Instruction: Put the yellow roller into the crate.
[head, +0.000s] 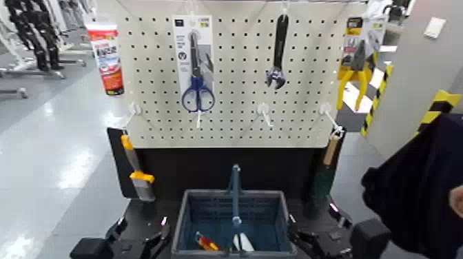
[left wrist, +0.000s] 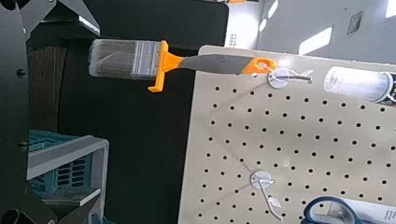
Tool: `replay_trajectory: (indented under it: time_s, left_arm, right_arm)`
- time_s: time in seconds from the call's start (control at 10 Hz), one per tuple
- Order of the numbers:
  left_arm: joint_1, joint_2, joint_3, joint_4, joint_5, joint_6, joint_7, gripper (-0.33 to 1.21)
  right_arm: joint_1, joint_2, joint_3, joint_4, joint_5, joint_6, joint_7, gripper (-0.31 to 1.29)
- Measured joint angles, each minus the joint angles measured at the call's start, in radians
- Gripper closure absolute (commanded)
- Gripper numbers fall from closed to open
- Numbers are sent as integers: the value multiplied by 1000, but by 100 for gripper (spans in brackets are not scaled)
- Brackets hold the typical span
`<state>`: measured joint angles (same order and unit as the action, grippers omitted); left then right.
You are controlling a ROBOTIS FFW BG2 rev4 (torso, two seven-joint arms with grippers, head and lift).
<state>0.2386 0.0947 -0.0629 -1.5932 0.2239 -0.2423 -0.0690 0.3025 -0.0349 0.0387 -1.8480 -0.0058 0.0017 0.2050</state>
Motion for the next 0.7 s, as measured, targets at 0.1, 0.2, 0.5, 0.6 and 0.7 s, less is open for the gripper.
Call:
replay_trajectory:
  time_s: [0.1,0.2,0.5,0.6,0.7]
  left_arm:
    - [1,0,0,-1,0,1,0,11]
    - [2,0,1,-2,0,2,0,11]
    - [5,0,1,-5,0,4,0,11]
    - [6,0,2,-5,0,5,0,11]
    - [8,0,2,-6,0,5,0,11]
  right_arm:
    - [35,4,9,-5,2,-42,-51,13]
    - [64,8,16,-6,4,-78,-84,13]
    - [128,9,42,11,18,-171,-225,13]
    - [139,8,48,12,23,-183,-238,13]
    - [143,7,50,13,29,-190,-240,13]
